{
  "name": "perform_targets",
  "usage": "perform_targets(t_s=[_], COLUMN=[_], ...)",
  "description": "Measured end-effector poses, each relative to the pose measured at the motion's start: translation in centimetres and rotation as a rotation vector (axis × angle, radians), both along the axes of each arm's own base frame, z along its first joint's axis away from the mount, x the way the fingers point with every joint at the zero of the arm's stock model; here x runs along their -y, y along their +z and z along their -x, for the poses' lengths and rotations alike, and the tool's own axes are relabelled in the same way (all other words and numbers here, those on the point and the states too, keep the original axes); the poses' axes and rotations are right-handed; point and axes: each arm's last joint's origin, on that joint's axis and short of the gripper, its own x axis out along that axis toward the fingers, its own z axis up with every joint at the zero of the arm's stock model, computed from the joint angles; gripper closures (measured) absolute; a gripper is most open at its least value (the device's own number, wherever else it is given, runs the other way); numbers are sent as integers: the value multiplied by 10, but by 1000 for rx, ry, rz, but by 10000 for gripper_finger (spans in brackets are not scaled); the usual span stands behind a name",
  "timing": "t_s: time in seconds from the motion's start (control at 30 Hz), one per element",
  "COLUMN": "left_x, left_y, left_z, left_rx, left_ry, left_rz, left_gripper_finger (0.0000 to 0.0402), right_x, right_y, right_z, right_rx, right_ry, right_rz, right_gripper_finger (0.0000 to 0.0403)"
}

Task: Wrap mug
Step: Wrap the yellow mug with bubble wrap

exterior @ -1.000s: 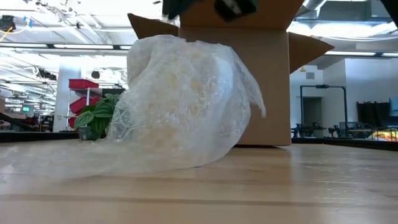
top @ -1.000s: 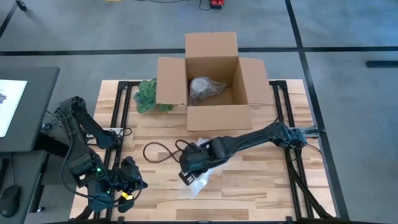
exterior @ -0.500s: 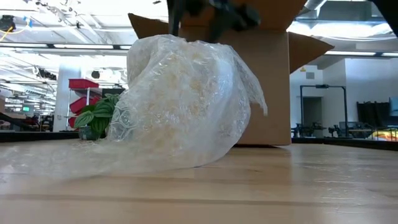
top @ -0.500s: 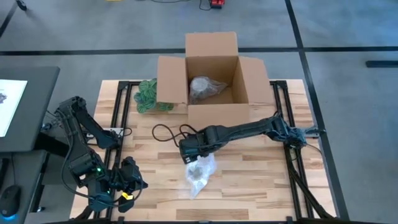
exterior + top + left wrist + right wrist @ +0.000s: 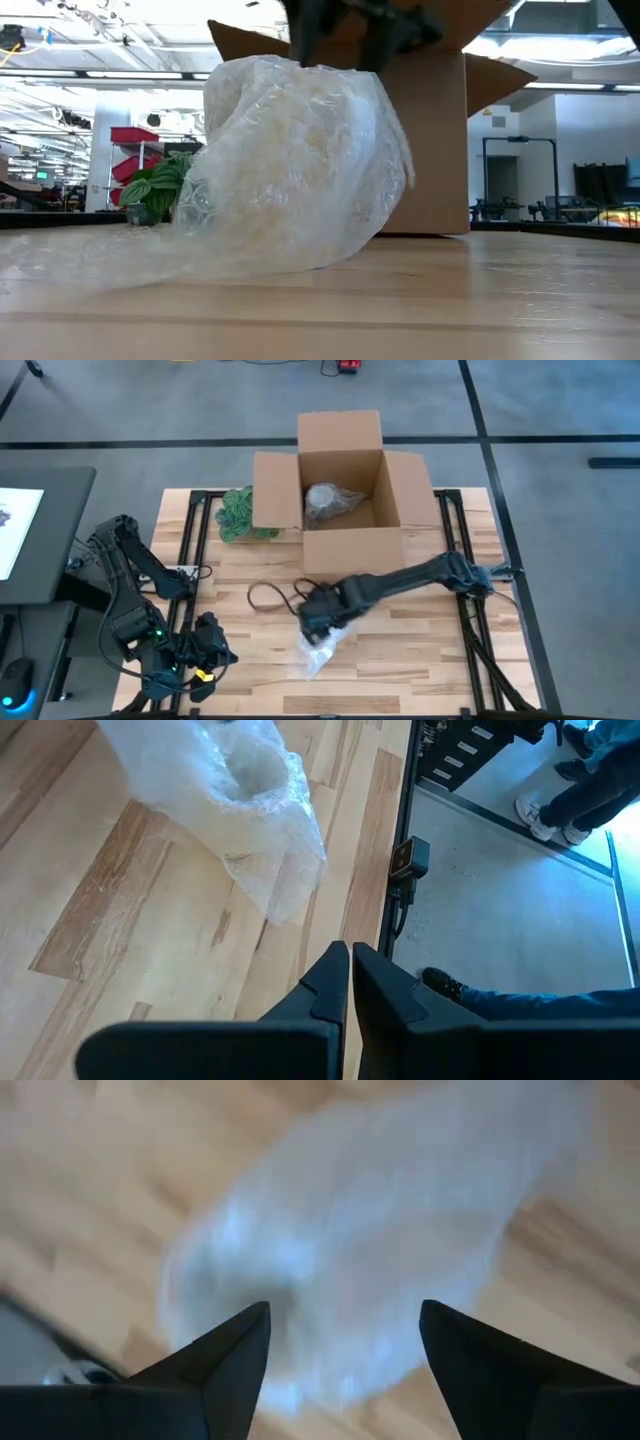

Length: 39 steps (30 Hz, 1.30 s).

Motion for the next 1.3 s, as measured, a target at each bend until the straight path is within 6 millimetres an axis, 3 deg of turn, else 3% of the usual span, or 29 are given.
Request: perform_targets(t_s=[0.17,0.3,0.43,0.6,0.8,0.97,1.3], left_x=[1,5,10,24,52,66,43], left_y=[1,2,1,-8,-31,-52,-95], left_z=[0,-1,-3,-10,-26,-53,-142], left_rx=[2,22,31,-20,-44,-6,19], left_ry=[-7,-15,-52,-61,6,100,260], left_rz=[13,45,71,129,210,250,265], left_gripper_finger=[402,402,402,402,402,402,402], right_x=[-21,-31,-47,-66,-67,-48,-20], right_y=[29,33,19,-15,-29,-29,-41], right_z=[38,55,59,67,88,99,76], right_rx=[-70,-141,-155,-163,-94,-17,91], right_ry=[148,267,460,680,812,915,1245], right_rz=[42,121,170,205,245,329,463], right_gripper_finger=[157,157,160,176,186,186,186])
